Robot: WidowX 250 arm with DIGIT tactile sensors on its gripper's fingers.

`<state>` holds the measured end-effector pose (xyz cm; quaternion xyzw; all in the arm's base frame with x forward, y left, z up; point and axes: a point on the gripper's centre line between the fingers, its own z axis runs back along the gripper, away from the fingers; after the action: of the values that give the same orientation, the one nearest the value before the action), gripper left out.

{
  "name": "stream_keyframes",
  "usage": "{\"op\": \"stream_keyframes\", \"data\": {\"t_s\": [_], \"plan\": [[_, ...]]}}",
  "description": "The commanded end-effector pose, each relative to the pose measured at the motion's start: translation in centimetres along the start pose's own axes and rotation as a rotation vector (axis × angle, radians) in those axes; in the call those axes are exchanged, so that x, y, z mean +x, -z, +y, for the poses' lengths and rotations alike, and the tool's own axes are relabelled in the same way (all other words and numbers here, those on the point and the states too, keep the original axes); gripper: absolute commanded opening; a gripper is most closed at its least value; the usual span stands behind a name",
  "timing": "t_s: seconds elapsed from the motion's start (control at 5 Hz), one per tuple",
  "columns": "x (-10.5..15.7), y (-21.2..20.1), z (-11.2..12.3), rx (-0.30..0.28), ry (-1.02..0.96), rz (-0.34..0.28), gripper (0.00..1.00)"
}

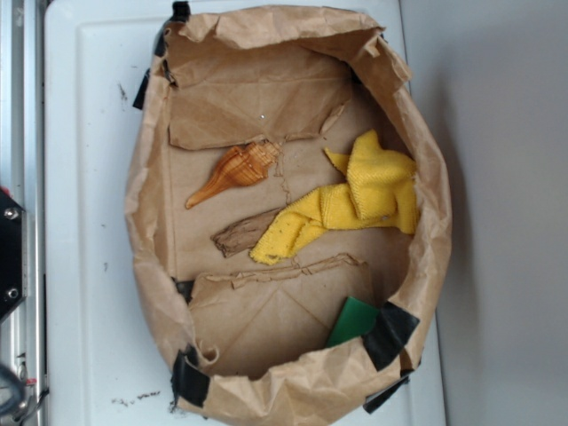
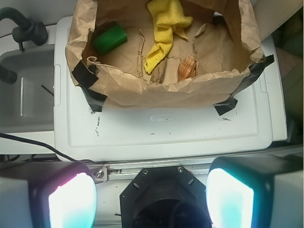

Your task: Grab the shell.

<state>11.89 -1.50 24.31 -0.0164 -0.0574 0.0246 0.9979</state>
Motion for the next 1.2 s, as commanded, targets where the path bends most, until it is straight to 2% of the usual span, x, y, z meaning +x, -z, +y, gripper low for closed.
{"op": "stream_keyframes", "data": {"t_s": [0.0, 0.2, 0.4, 0.6, 0.8, 1.0], "plan": [[0.0, 0.0, 0.0, 0.000, 0.000, 0.000, 1.00], [4.9, 0.7, 0.3, -0.035, -0.021, 0.032, 1.00], [9.2, 0.7, 2.2, 0.021, -0.140, 0.009, 1.00], [12.2, 2.1, 3.8, 0.002, -0.076, -0.062, 1.00], [14.2, 5.2, 4.8, -0.003, 0.106, -0.072, 1.00], [14.2, 5.2, 4.8, -0.003, 0.106, -0.072, 1.00]]}}
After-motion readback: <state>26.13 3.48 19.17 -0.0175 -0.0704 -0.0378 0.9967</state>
